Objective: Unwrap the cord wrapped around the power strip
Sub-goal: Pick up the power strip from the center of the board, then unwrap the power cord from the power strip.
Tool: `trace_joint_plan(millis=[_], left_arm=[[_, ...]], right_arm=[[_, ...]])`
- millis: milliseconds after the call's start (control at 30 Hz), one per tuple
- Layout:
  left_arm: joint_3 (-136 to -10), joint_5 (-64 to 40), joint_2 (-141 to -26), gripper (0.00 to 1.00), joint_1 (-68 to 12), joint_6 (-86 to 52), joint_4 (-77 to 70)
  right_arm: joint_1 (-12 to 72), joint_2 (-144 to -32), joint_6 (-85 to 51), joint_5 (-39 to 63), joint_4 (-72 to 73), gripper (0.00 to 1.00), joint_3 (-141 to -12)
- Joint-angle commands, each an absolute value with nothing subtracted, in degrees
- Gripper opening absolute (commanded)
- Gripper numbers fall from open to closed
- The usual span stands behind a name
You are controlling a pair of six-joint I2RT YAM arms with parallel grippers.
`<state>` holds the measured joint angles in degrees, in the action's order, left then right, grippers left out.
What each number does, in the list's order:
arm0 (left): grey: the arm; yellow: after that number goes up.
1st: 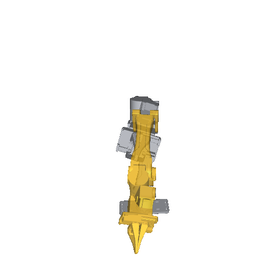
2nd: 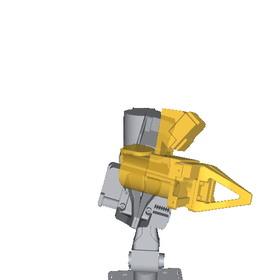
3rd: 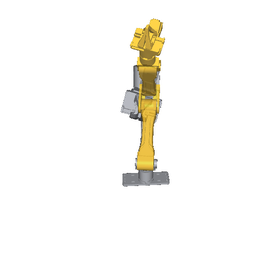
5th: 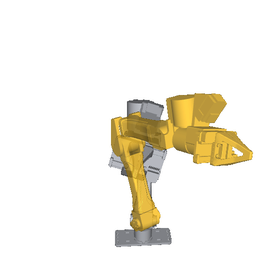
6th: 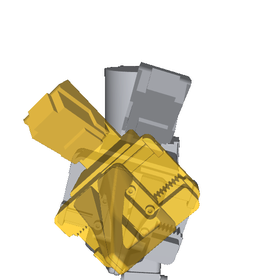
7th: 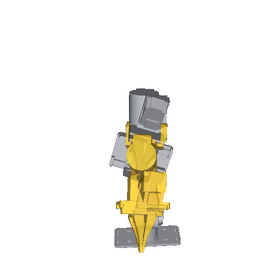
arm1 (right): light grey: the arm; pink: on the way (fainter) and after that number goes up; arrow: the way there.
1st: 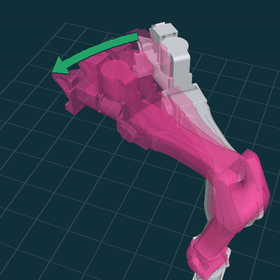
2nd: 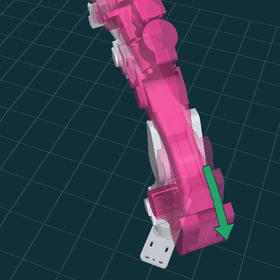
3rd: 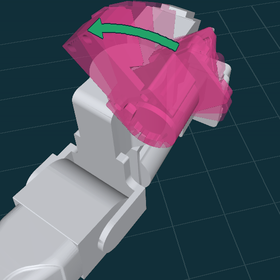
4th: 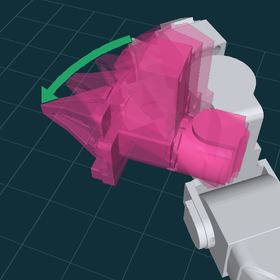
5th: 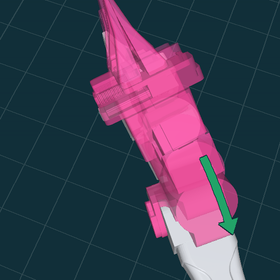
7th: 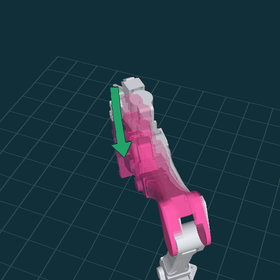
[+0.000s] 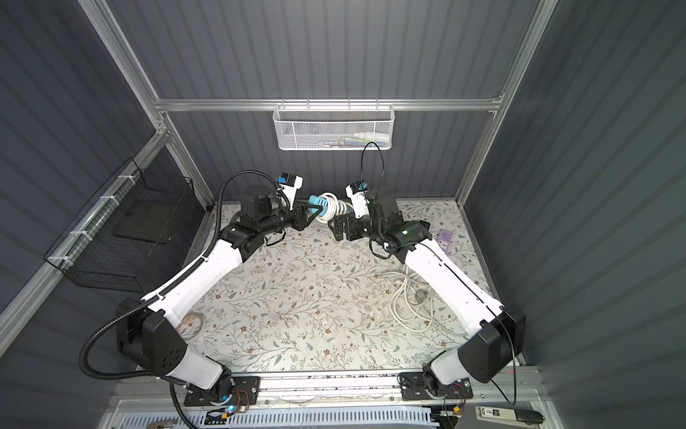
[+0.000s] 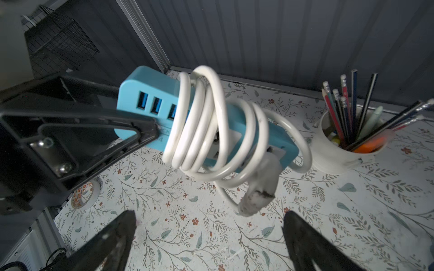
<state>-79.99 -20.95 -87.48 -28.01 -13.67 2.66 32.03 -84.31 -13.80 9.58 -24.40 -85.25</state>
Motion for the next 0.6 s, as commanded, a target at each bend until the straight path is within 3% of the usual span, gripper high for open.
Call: trace_joint_plan(millis=[0,400,567], left_arm=[[-79.4,-19.8,-83.7,0.00,-27.8,-11.9,-3.2],[-77.7,-16.8,-79.9,0.00,-27.8,-10.9,-4.2],[-78.8,-16.1,-78.8,0.00,-27.9,-10.4,-2.7]], right_arm=[[32.7,-85.3,-13.3,8.1,-23.1,0.99,-87.8],[34.2,-85.4,-13.4,4.6,-23.0,0.96,-87.1],[34.0,-85.8,-13.4,4.7,-22.9,0.80,-87.3]])
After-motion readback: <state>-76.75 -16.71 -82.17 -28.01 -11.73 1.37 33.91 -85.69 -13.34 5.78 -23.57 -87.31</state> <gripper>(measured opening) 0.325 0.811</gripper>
